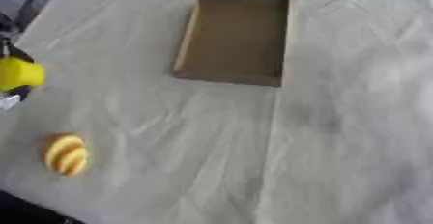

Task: Pick up objects on the table and place them in the box.

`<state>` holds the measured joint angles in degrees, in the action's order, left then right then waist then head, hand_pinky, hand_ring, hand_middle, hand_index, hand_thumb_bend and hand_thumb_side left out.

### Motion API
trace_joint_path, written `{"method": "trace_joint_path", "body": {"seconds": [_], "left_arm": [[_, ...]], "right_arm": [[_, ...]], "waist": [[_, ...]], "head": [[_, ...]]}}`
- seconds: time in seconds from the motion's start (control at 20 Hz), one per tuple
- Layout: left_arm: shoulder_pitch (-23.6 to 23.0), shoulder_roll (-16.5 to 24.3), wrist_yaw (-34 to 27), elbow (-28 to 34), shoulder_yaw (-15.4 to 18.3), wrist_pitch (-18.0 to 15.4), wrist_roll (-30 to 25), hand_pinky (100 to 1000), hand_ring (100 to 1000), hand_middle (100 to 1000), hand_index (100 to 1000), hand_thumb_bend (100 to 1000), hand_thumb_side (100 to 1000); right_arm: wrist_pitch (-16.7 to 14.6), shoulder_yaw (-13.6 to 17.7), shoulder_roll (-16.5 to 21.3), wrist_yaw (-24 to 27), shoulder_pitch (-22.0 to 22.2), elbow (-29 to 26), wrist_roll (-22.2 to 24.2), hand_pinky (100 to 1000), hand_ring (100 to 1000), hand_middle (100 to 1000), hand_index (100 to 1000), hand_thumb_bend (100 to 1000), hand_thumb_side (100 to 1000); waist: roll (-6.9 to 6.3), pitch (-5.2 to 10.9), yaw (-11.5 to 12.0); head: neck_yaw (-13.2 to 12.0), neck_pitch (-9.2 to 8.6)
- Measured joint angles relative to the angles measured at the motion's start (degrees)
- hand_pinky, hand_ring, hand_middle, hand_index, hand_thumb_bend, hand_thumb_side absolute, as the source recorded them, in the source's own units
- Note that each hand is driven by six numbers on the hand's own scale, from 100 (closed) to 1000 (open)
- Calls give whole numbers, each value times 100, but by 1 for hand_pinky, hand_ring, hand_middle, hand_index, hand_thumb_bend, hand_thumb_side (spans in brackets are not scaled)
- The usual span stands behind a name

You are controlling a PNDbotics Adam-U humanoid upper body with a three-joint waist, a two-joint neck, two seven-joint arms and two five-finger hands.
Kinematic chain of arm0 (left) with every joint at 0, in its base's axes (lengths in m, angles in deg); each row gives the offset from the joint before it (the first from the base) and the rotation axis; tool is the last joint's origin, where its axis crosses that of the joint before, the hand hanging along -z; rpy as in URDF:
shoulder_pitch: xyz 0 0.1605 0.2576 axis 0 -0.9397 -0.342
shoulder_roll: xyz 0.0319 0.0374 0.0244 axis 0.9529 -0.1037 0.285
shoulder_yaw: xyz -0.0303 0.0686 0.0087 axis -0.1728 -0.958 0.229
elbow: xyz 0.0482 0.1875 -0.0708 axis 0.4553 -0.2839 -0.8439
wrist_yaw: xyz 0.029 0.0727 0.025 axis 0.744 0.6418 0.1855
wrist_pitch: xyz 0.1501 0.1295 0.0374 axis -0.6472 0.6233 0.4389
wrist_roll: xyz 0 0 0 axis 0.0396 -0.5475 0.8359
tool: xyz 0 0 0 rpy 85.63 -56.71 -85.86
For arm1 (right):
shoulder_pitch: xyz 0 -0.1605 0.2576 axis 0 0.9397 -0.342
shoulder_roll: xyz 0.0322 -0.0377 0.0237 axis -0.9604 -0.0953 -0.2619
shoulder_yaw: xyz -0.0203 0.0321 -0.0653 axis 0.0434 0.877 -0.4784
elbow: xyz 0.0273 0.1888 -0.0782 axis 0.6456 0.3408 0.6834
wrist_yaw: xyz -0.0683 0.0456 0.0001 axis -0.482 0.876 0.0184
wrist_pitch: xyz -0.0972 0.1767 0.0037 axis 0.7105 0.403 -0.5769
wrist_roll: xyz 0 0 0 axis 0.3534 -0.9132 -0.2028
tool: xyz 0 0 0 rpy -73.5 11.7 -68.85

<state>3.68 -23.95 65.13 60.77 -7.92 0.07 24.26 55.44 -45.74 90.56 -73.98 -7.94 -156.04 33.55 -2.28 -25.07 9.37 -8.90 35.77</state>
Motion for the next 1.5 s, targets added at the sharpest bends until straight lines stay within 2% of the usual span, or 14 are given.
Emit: {"method": "trace_joint_path", "body": {"seconds": [0.15, 0.25, 0.45, 0.65, 0.9, 1.2, 1.5], "left_arm": [[759, -26, -212, 32, -303, -108, -221, 716, 501, 547, 740, 156, 100], [1349, -201, -375, -38, -538, -166, -403, 722, 499, 539, 740, 141, 100], [2478, -788, -611, -565, -1016, -279, -805, 739, 497, 523, 742, 104, 100], [3204, -1378, -844, -1358, -1275, -357, -976, 754, 491, 509, 742, 100, 100], [3749, -1934, -927, -2166, -1389, -473, -948, 765, 488, 500, 743, 100, 100], [4112, -2577, -864, -2785, -1423, -592, -831, 767, 484, 493, 742, 100, 100], [4168, -3152, -97, -3260, -1423, -546, -654, 780, 518, 525, 763, 122, 100]], "right_arm": [[3, -2, 0, 1, 0, 0, 3, 917, 838, 667, 850, 100, 600], [3, -5, -1, 6, -2, 0, 5, 916, 838, 667, 850, 100, 600], [-9, -35, -15, 26, -64, 0, 19, 916, 837, 667, 850, 100, 602], [-22, -57, -77, 74, -180, 0, 34, 916, 837, 667, 850, 100, 603], [-36, -77, -121, 141, -281, 0, 67, 916, 837, 666, 850, 100, 604], [-36, -105, -205, 182, -362, 0, 92, 916, 837, 666, 850, 100, 605], [-36, -125, -259, 232, -430, 0, 117, 916, 836, 666, 850, 100, 606]], "waist": [[-3, 6, -50], [1, 8, -82], [35, -2, -214], [43, -75, -351], [64, -117, -456], [106, -143, -553], [134, -160, -599]], "head": [[-22, 2], [-43, 2], [-100, -5], [-113, -18], [-107, -116], [1, -244], [-34, -312]]}}
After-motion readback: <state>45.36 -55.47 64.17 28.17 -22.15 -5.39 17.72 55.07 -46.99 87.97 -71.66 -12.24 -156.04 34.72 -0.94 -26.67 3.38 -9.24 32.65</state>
